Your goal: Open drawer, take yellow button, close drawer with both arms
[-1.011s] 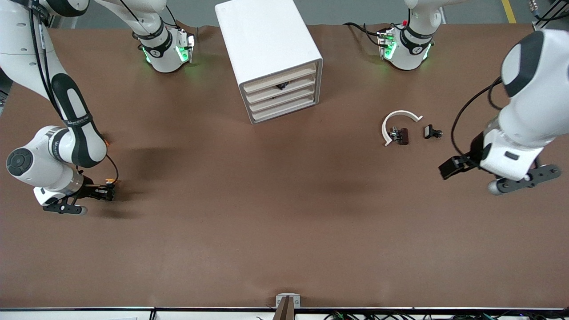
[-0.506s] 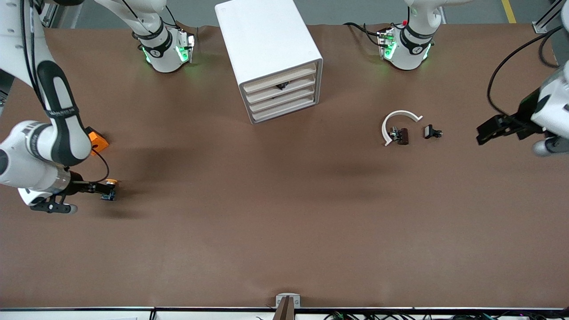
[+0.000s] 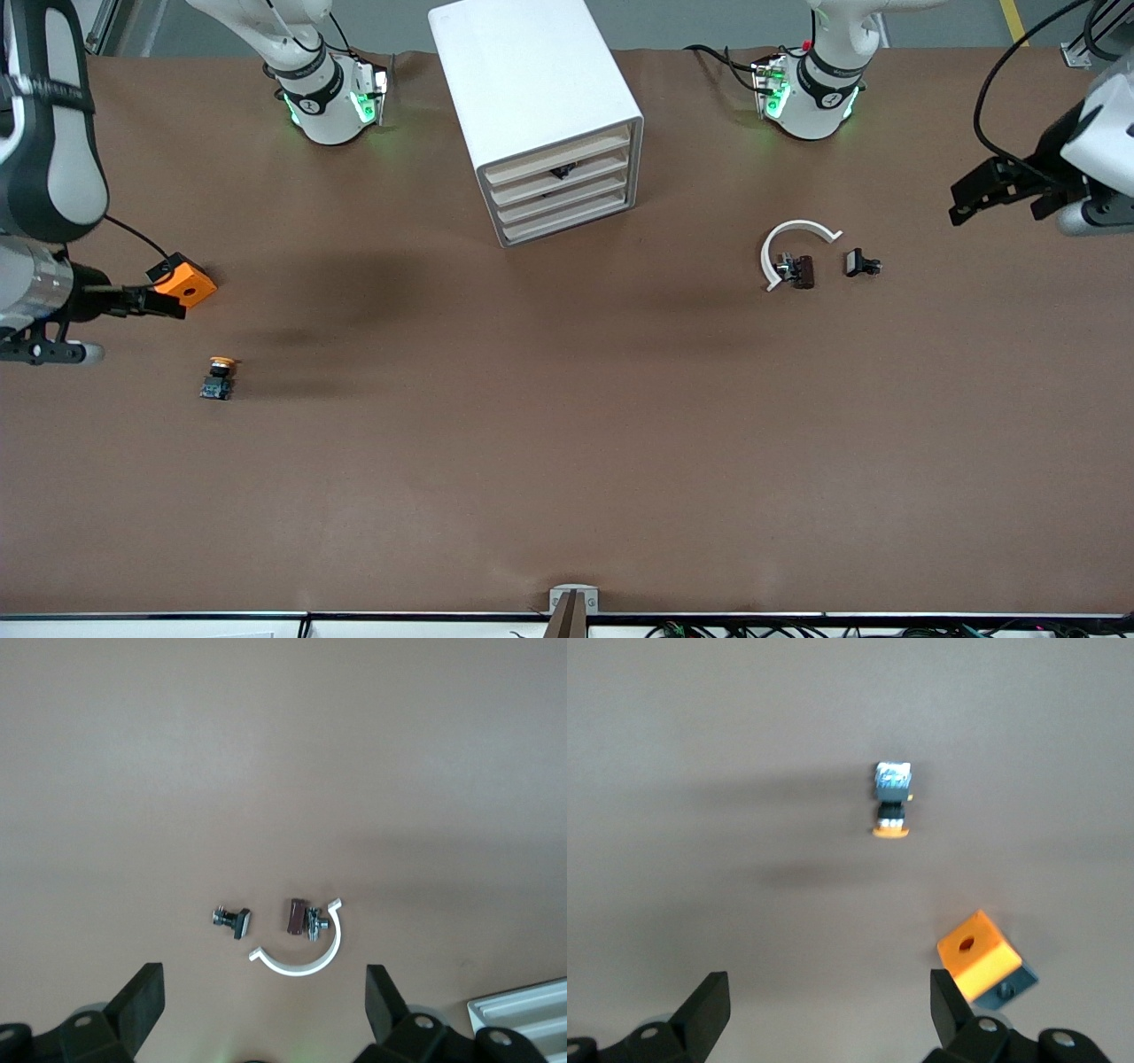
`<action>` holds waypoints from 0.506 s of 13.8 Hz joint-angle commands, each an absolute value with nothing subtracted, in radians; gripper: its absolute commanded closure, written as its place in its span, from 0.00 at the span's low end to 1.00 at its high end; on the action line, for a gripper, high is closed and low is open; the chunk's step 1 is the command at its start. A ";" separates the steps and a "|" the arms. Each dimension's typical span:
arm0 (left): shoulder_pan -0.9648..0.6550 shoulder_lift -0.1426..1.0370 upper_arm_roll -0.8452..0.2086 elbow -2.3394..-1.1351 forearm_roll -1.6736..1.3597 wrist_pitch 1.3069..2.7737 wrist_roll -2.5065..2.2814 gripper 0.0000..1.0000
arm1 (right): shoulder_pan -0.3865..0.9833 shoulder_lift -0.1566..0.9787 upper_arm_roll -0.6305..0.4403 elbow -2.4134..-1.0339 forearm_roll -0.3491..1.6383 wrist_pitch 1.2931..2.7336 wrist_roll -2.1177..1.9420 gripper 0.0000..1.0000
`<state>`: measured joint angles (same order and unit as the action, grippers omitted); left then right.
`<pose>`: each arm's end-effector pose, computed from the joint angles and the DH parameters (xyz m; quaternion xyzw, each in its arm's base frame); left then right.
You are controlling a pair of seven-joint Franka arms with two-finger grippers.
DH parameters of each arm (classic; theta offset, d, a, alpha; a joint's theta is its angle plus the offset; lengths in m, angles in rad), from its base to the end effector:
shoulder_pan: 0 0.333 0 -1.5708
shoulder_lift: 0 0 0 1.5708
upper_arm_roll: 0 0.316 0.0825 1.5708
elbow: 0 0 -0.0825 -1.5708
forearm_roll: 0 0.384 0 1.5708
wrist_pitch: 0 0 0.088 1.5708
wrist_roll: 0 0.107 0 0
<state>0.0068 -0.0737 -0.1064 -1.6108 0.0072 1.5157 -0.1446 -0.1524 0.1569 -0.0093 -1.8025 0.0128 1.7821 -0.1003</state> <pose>0.5231 -0.0537 0.6405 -0.9997 -0.0228 0.0099 0.0088 0.5778 -0.0929 0.4422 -0.9955 0.0325 0.0871 0.0169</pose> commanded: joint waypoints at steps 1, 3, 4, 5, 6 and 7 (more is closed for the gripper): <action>-0.021 -0.166 -0.092 -1.712 -0.003 1.539 -0.129 0.00 | -0.100 0.071 -0.011 -1.835 -0.006 1.718 -0.012 0.00; -0.014 -0.161 -0.091 -1.706 -0.002 1.532 -0.127 0.00 | -0.100 0.042 -0.008 -1.815 -0.018 1.692 -0.021 0.00; -0.014 -0.157 -0.092 -1.706 0.002 1.531 -0.127 0.00 | -0.100 0.032 -0.008 -1.801 -0.018 1.672 -0.021 0.00; -0.014 -0.156 -0.091 -1.704 0.002 1.529 -0.127 0.00 | -0.097 0.019 -0.008 -1.790 -0.020 1.648 -0.021 0.00; -0.014 -0.158 -0.091 -1.703 0.002 1.522 -0.127 0.00 | -0.097 0.002 -0.009 -1.778 -0.020 1.629 -0.021 0.00; -0.014 -0.156 -0.091 -1.691 0.003 1.503 -0.129 0.00 | -0.097 -0.009 -0.011 -1.764 -0.020 1.611 -0.023 0.00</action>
<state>-0.0098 -0.1426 -0.0987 -1.6887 0.0072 1.5165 -0.1446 -0.0985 0.0259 -0.0089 -1.7844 -0.0054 1.6502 -0.0373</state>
